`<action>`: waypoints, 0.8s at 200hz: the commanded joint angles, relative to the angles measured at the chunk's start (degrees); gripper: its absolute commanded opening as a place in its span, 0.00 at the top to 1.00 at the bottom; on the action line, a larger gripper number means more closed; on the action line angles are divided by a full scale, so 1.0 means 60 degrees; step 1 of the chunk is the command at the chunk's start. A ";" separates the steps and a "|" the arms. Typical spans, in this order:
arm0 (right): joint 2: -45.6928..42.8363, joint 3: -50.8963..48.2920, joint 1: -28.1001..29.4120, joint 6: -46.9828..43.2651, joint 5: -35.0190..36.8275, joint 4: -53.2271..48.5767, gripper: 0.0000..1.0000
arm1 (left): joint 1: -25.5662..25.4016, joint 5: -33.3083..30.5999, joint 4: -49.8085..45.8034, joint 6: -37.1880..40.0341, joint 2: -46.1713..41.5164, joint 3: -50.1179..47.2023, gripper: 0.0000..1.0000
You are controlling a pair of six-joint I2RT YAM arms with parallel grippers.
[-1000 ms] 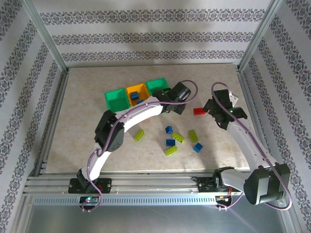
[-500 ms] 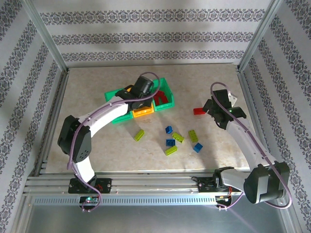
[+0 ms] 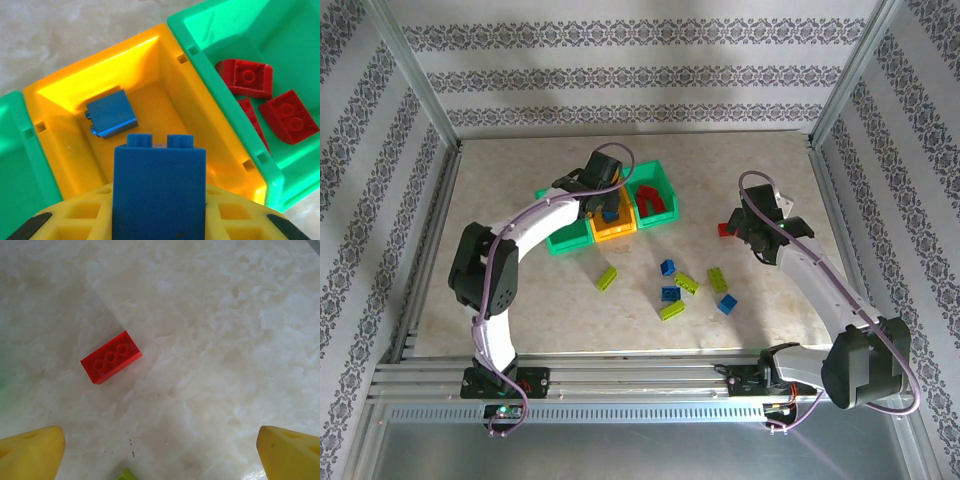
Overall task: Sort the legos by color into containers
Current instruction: Place the lego in the container.
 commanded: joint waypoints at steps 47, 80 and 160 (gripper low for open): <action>0.0336 0.0313 0.0253 0.0136 0.0092 -0.0013 0.02 | 0.0284 0.0149 -0.0313 0.0029 0.0789 0.0690 0.82; 0.0554 0.0440 0.0365 0.0135 0.0079 -0.0006 0.02 | 0.0294 0.0067 -0.0357 0.0029 0.0764 0.0611 0.64; 0.0786 0.0579 0.0548 0.0121 0.0096 -0.0021 0.02 | 0.0313 0.0253 -0.0364 -0.0031 0.0425 0.0589 0.49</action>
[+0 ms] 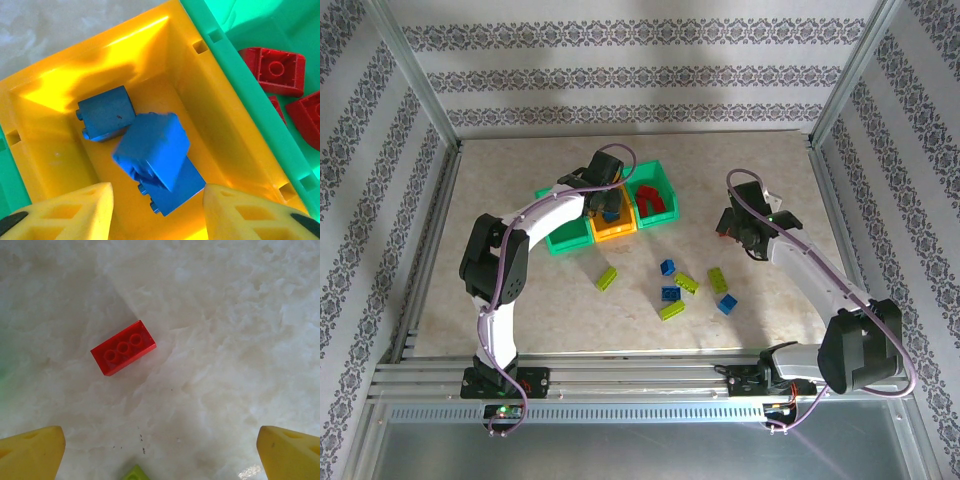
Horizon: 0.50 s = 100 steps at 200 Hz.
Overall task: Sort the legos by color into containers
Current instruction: Place the lego in the container.
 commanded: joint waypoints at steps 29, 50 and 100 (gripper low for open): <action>0.0105 0.0200 0.0122 0.0096 0.0093 -0.0006 0.02 | 0.0132 0.0223 -0.0076 -0.0133 -0.0880 -0.0098 0.48; 0.0153 0.0191 0.0166 0.0110 0.0095 -0.0007 0.02 | 0.0131 0.0330 -0.0019 -0.0156 -0.1358 -0.0317 0.46; 0.0175 0.0186 0.0269 0.0169 0.0095 -0.0006 0.02 | 0.0129 0.0563 0.0198 -0.0250 -0.3028 -0.1706 0.37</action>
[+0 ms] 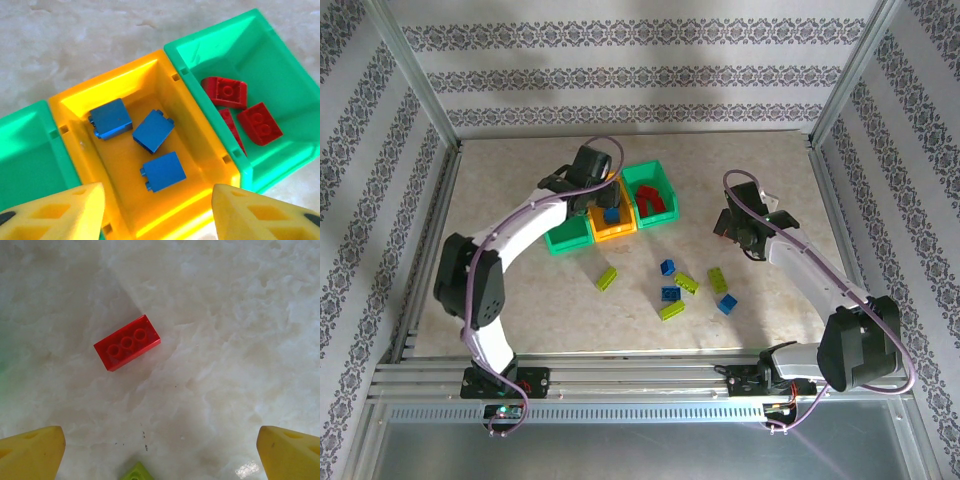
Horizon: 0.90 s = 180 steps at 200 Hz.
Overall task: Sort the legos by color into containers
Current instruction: Place the lego in the container, then pick up the lego from the center of the table.
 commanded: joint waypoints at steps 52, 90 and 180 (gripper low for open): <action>0.0065 0.0067 0.0269 0.0392 0.0109 -0.0006 0.02 | 0.0070 0.0899 0.0328 -0.0833 -0.3183 -0.3503 0.26; 0.0239 0.0038 0.0480 0.0486 0.0091 -0.0021 0.02 | -0.0145 0.1089 0.0172 -0.1441 -0.4875 -0.5356 0.23; 0.0586 0.0203 0.0932 0.0729 0.0140 -0.0094 0.02 | -0.1706 0.1447 0.0464 -0.2002 -0.5108 -0.6860 0.20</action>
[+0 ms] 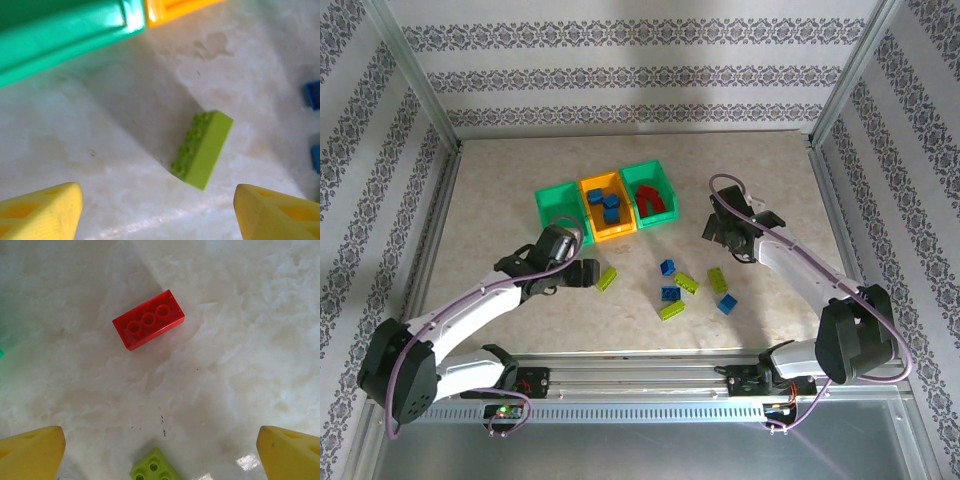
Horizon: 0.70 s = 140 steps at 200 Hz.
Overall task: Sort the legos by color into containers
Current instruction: Pick up the lego from the center of the table.
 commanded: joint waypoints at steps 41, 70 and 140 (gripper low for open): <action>0.0167 0.0170 0.0345 0.0302 0.0138 -0.0105 0.02 | -0.1448 -0.0497 0.0516 -0.0239 0.1443 0.0305 0.19; 0.0255 0.0082 0.0518 0.0402 0.0103 -0.0082 0.02 | -0.1575 -0.0777 0.0738 -0.0225 0.2025 0.0428 0.21; 0.0780 0.0052 0.1141 0.0616 0.0120 -0.0076 0.02 | -0.1577 -0.1351 0.1633 -0.0269 0.3430 0.0851 0.40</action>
